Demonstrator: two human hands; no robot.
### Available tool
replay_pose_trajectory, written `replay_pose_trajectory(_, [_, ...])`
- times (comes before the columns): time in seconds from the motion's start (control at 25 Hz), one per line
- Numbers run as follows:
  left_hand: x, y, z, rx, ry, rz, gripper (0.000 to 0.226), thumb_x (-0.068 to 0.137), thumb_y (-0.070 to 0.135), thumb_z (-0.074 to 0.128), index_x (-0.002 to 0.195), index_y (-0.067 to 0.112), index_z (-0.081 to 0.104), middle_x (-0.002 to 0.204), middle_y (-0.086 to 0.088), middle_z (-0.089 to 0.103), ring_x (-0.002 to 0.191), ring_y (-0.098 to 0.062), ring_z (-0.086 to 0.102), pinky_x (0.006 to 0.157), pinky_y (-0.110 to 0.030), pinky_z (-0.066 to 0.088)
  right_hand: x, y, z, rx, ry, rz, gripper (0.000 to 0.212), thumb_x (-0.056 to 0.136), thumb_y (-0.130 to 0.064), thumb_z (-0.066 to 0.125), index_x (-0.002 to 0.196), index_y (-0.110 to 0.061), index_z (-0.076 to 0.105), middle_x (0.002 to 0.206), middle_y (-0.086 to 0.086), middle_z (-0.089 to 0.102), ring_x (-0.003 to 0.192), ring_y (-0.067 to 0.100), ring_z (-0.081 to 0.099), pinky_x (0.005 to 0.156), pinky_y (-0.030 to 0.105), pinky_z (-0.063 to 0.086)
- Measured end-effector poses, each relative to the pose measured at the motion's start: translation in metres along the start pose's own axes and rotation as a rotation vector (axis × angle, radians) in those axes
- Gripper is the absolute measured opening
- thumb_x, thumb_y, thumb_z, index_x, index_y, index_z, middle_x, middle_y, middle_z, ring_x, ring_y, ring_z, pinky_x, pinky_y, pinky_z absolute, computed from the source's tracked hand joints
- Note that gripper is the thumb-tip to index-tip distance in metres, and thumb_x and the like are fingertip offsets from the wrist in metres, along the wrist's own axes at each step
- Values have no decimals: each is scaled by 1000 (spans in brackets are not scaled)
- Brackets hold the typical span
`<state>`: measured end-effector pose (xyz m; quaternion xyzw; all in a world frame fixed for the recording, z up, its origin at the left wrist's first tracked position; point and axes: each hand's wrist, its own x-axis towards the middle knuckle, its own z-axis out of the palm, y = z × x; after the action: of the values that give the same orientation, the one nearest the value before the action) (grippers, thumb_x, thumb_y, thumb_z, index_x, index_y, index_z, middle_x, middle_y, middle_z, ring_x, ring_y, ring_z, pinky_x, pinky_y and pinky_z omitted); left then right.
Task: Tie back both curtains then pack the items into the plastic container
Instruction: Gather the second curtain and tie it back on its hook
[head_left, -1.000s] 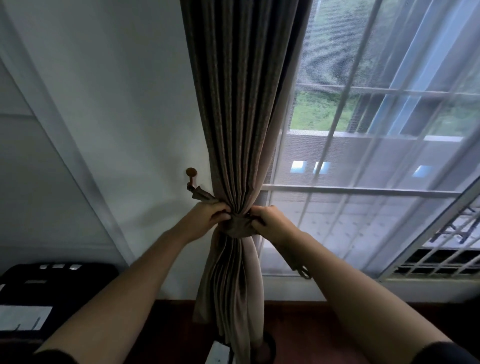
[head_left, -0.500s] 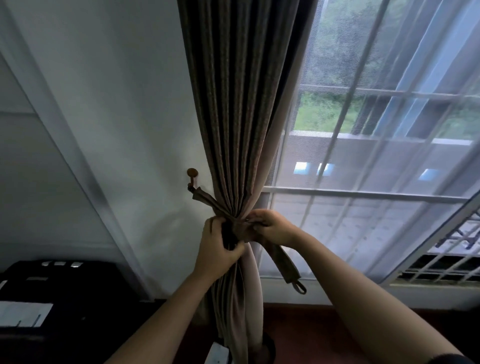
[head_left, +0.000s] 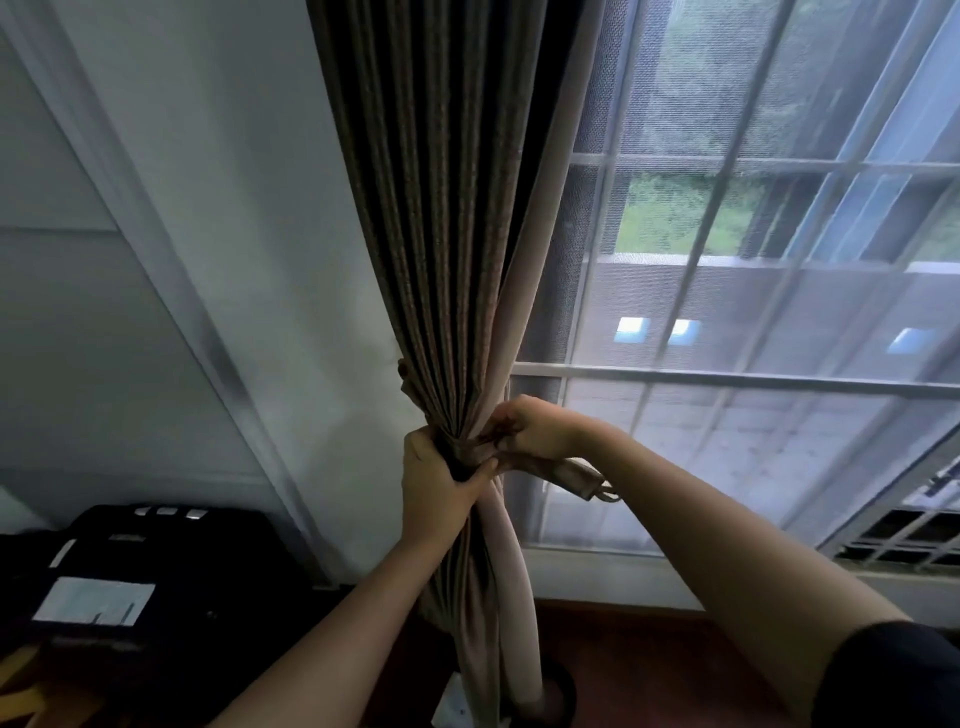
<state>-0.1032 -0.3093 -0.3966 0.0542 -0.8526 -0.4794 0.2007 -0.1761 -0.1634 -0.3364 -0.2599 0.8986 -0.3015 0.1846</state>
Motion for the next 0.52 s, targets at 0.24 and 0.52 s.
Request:
replay_pose_trajectory(0.24, [2,2,6,-15,146,-69,57,61,27,84,100,7,49,97,-6,54,88,-22,57,71,-27,42,11,-16,-5,31,-63,-7,33,76,10,51,95,-12,68,78,-20,57,69,-6,54,60,4,39])
replay_pose_trajectory(0.52, [18,-15,-31,-22,280,-133,38,69,11,77,95,5,50,85,-3,57,82,-27,58,68,-25,35,37,-27,42,246,104,-121,38,77,0,58,112,-14,50,110,-3,60,96,15,63,79,23,51])
